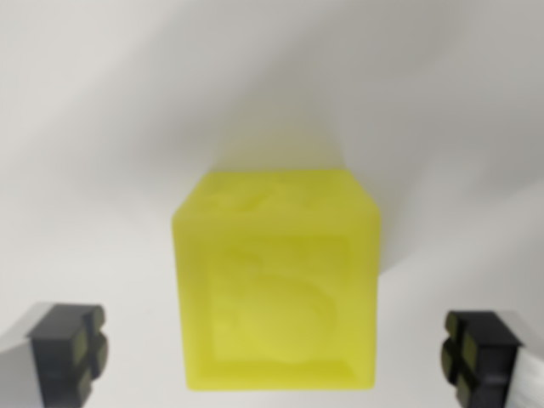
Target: Pick yellow cube
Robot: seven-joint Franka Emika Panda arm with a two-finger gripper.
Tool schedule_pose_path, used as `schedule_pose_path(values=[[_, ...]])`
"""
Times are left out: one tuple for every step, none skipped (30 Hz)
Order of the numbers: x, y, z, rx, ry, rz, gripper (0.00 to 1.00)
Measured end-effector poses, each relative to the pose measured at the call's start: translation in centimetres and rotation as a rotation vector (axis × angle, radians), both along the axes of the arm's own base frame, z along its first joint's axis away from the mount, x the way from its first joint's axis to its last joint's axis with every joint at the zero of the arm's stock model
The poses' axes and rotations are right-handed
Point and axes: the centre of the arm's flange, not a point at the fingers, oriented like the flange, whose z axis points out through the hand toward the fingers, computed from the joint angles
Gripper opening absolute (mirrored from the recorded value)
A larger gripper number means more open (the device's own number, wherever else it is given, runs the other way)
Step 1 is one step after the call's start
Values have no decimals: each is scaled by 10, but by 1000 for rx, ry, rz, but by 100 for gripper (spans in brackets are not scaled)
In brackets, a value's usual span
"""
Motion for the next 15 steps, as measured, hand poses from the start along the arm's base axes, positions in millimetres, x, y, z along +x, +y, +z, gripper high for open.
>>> schedule_pose_path(values=[[0, 0, -2, 0, 0, 0, 100], [0, 0, -4, 0, 0, 0, 100], [0, 0, -6, 0, 1, -1, 100], [0, 0, -9, 0, 1, -1, 100], [0, 0, -11, 0, 1, -1, 100], [0, 0, -14, 0, 0, -1, 100], [0, 0, -16, 0, 1, -1, 100], [0, 0, -19, 0, 1, -2, 100], [0, 0, -21, 1, 1, -2, 100], [0, 0, -24, 1, 1, -2, 100], [0, 0, -27, 1, 1, -2, 100], [0, 0, -29, 1, 1, -3, 100], [0, 0, -31, 1, 1, -3, 100], [0, 0, -34, 1, 1, -3, 100], [0, 0, -37, 1, 1, -3, 100]])
